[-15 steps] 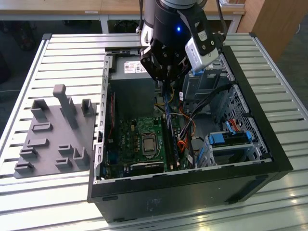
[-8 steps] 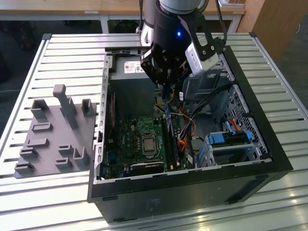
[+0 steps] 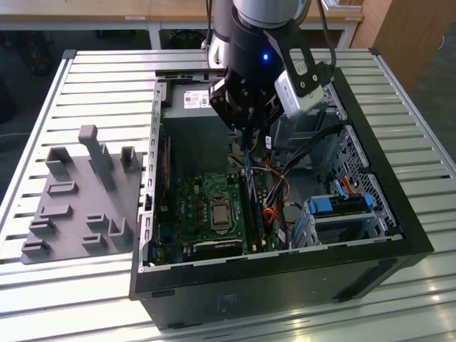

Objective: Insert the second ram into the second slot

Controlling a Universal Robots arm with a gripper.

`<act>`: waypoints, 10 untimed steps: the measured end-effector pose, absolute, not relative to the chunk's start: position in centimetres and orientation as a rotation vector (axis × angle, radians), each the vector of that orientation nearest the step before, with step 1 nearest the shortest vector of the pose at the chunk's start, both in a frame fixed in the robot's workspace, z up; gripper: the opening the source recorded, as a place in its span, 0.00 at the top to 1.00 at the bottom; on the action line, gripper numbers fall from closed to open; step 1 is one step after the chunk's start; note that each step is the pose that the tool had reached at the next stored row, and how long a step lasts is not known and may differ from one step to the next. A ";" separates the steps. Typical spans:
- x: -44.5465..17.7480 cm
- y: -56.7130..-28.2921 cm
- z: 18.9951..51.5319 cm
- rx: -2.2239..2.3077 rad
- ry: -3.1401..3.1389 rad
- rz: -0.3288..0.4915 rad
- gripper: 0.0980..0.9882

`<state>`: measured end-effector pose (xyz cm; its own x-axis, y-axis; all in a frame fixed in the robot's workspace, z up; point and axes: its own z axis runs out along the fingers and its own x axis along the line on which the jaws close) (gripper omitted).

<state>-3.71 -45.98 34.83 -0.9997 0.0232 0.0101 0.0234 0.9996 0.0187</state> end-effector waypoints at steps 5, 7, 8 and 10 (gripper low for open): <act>-3.6 -46.0 34.5 -0.037 -3.131 -0.029 0.96; -3.5 -46.0 34.3 -0.037 -3.131 -0.029 0.96; -3.5 -46.0 34.2 -0.037 -3.131 -0.030 0.96; -3.5 -46.0 34.1 -0.037 -3.131 -0.029 0.96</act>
